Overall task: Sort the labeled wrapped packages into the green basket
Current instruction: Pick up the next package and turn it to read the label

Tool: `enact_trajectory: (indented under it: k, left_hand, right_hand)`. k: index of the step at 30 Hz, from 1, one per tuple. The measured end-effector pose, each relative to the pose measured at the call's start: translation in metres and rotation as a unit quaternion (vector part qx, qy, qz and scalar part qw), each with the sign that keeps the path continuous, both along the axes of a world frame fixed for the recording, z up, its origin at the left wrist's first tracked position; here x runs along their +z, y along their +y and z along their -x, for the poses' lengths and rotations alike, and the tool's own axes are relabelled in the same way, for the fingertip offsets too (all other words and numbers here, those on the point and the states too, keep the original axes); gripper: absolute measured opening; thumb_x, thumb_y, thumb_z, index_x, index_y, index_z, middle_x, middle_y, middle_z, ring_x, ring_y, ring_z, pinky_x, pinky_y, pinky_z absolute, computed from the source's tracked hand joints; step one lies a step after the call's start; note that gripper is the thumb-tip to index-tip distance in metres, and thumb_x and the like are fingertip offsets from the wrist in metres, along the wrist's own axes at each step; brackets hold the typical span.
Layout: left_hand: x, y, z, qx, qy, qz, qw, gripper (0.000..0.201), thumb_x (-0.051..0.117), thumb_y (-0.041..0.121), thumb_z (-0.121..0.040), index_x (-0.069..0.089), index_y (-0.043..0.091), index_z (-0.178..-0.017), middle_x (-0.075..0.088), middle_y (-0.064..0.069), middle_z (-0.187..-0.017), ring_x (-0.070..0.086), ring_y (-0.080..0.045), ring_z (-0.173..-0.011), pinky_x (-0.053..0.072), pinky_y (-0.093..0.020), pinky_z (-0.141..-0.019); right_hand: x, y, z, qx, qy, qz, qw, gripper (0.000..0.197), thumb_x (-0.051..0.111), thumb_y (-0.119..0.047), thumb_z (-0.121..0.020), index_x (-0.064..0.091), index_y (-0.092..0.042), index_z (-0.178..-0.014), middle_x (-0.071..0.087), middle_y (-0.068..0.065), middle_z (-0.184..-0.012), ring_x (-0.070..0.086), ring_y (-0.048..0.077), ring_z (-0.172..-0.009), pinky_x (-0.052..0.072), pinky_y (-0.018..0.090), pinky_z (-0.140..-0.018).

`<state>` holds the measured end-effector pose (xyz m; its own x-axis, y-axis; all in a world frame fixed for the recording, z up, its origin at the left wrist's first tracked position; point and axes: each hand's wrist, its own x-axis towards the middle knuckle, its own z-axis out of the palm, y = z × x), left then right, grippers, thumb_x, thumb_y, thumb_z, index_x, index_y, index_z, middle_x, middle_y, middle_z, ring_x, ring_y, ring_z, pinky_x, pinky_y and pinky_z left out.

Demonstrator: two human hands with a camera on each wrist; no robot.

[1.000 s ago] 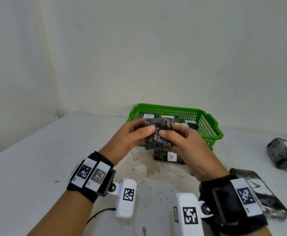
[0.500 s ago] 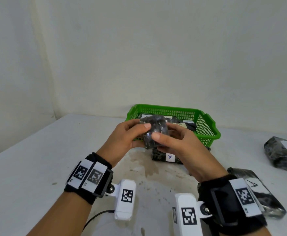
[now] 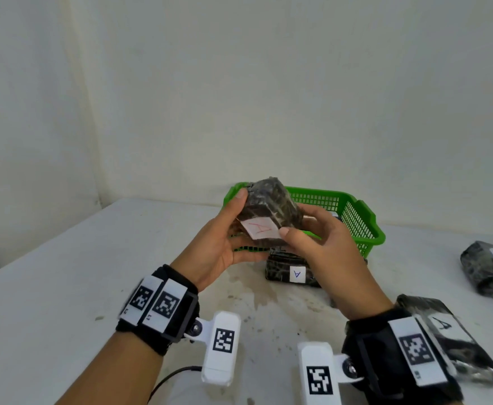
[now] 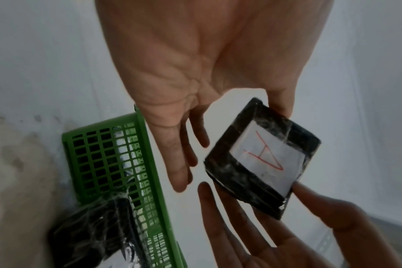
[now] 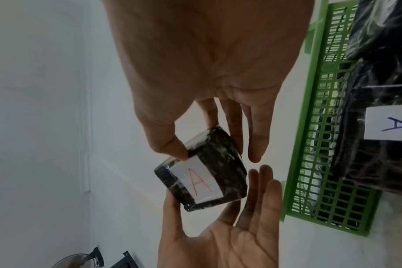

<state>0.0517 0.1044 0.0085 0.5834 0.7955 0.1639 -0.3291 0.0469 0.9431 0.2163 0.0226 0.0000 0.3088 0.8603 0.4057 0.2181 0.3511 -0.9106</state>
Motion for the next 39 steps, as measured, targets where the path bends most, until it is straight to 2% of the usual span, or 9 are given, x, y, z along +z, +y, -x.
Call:
enact_trajectory:
  k: [6, 11, 16, 22, 25, 29, 34, 37, 39]
  left_hand:
    - [-0.002, 0.004, -0.003, 0.043, -0.057, -0.102, 0.992, 0.046, 0.056, 0.033, -0.093, 0.053, 0.022, -0.138, 0.063, -0.008, -0.131, 0.063, -0.024, -0.117, 0.057, -0.044, -0.086]
    - [-0.007, 0.003, -0.007, 0.076, -0.018, -0.136, 0.988, 0.045, 0.069, 0.03, -0.088, 0.06, 0.016, -0.13, 0.065, -0.013, -0.125, 0.069, -0.023, -0.106, 0.059, -0.042, -0.077]
    - [-0.012, 0.007, -0.01, 0.111, -0.021, -0.104, 0.988, 0.046, 0.067, 0.03, -0.084, 0.061, 0.011, -0.126, 0.068, -0.014, -0.119, 0.071, -0.025, -0.099, 0.059, -0.044, -0.077]
    - [-0.006, 0.004, -0.01, 0.093, -0.006, -0.089, 0.992, 0.048, 0.063, 0.037, -0.086, 0.061, 0.008, -0.124, 0.067, -0.017, -0.119, 0.069, -0.031, -0.107, 0.058, -0.053, -0.082]
    - [0.0, 0.005, -0.011, 0.098, 0.045, -0.122, 0.987, 0.035, 0.051, 0.038, -0.098, 0.067, 0.014, -0.119, 0.071, -0.009, -0.114, 0.069, -0.023, -0.106, 0.059, -0.049, -0.085]
    - [0.015, 0.027, -0.011, 0.173, 0.127, -0.165, 0.963, 0.029, 0.051, 0.042, -0.099, 0.072, 0.023, -0.106, 0.076, 0.006, -0.098, 0.07, -0.009, -0.098, 0.055, -0.036, -0.09]
    - [0.027, 0.079, -0.011, 0.286, 0.228, -0.15, 0.919, 0.022, 0.061, 0.033, -0.092, 0.072, 0.019, -0.104, 0.071, 0.004, -0.106, 0.064, -0.015, -0.104, 0.048, -0.033, -0.094]
    - [0.025, 0.104, -0.018, 0.287, 0.305, -0.116, 0.901, 0.019, 0.062, 0.027, -0.089, 0.07, 0.018, -0.104, 0.069, -0.001, -0.109, 0.062, -0.022, -0.107, 0.047, -0.034, -0.097]
    - [0.022, 0.116, -0.025, 0.274, 0.349, -0.096, 0.891, 0.007, 0.063, 0.025, -0.088, 0.066, 0.021, -0.093, 0.065, -0.002, -0.099, 0.06, -0.025, -0.102, 0.046, -0.032, -0.092]
  right_hand:
    - [0.001, 0.002, -0.005, 0.006, 0.081, 0.016, 0.997, 0.02, 0.063, -0.023, -0.102, 0.068, -0.016, -0.12, 0.08, -0.001, -0.099, 0.078, 0.026, -0.098, 0.065, 0.04, -0.082]
    - [0.0, 0.002, -0.004, 0.001, 0.083, 0.027, 0.996, 0.026, 0.065, -0.036, -0.1, 0.073, -0.016, -0.115, 0.08, 0.005, -0.101, 0.078, 0.029, -0.094, 0.066, 0.044, -0.076]
    - [-0.001, 0.005, -0.001, 0.007, 0.126, 0.042, 0.991, 0.035, 0.076, -0.029, -0.092, 0.066, -0.013, -0.122, 0.076, 0.012, -0.114, 0.077, 0.028, -0.102, 0.066, 0.045, -0.08]
    - [0.004, 0.007, -0.005, -0.009, 0.174, 0.035, 0.984, 0.043, 0.079, -0.024, -0.09, 0.062, -0.003, -0.123, 0.079, 0.015, -0.106, 0.077, 0.032, -0.101, 0.066, 0.044, -0.079]
    - [0.012, 0.01, -0.015, -0.02, 0.168, 0.069, 0.983, 0.049, 0.081, -0.026, -0.087, 0.063, 0.0, -0.124, 0.08, 0.013, -0.105, 0.078, 0.032, -0.099, 0.066, 0.043, -0.077]
    - [0.034, 0.014, -0.035, -0.032, 0.146, 0.117, 0.982, 0.041, 0.08, -0.029, -0.089, 0.069, -0.002, -0.117, 0.079, 0.014, -0.107, 0.079, 0.03, -0.091, 0.064, 0.039, -0.073]
    - [0.045, 0.036, -0.065, -0.084, 0.083, 0.169, 0.979, 0.04, 0.078, -0.035, -0.091, 0.076, 0.001, -0.108, 0.082, 0.011, -0.095, 0.073, 0.021, -0.077, 0.054, 0.03, -0.067]
    - [0.041, 0.053, -0.079, -0.105, 0.091, 0.201, 0.97, 0.036, 0.078, -0.03, -0.092, 0.075, 0.002, -0.109, 0.08, 0.014, -0.098, 0.07, 0.022, -0.077, 0.053, 0.031, -0.066]
    - [0.038, 0.063, -0.084, -0.108, 0.098, 0.225, 0.963, 0.033, 0.078, -0.026, -0.092, 0.074, 0.001, -0.11, 0.078, 0.011, -0.093, 0.07, 0.023, -0.078, 0.053, 0.032, -0.065]
